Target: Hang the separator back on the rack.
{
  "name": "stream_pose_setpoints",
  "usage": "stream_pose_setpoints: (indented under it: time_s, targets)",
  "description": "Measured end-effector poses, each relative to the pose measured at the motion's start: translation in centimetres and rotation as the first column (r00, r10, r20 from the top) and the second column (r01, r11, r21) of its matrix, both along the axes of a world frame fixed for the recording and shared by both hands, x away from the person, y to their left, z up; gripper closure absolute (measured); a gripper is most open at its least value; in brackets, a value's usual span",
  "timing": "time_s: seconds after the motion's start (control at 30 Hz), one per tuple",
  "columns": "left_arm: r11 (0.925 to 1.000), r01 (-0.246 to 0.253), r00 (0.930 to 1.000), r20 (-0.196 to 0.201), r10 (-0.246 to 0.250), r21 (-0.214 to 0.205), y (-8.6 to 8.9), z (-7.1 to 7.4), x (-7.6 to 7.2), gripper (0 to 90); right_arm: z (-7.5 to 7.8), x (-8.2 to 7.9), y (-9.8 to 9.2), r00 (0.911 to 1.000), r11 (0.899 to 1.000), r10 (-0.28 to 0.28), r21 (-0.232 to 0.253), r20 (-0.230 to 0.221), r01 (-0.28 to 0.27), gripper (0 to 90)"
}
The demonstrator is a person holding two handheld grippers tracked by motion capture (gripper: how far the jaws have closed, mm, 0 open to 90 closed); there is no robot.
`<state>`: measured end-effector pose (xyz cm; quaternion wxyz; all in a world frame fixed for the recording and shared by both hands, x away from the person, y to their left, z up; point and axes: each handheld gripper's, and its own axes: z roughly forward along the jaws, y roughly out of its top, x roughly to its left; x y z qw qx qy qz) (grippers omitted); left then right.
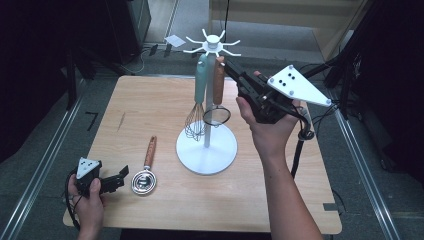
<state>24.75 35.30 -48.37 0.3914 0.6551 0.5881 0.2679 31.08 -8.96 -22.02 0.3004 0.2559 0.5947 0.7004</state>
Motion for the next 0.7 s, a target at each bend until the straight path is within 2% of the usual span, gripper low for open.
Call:
stream_pose_setpoints:
  time_s: [0.17, 0.4, 0.7]
  targets:
    - [1.0000, 0.001, 1.0000, 0.000, -0.001, 0.002, 0.0, 0.0, 0.0, 0.0, 0.0, -0.5, 0.9, 0.9998, 1.000, 0.019, -0.015, 0.007, -0.019, 90.0]
    - [1.0000, 0.002, 1.0000, 0.001, -0.002, 0.002, 0.0, 0.0, 0.0, 0.0, 0.0, -0.5, 1.8, 0.9995, 0.999, 0.032, -0.029, -0.005, -0.032, 90.0]
    - [0.9999, -0.005, 0.9999, -0.009, 0.005, -0.015, 0.1, 0.0, 0.0, 0.0, -0.8, -0.5, 1.4, 0.9997, 0.999, 0.018, -0.037, -0.014, -0.018, 90.0]
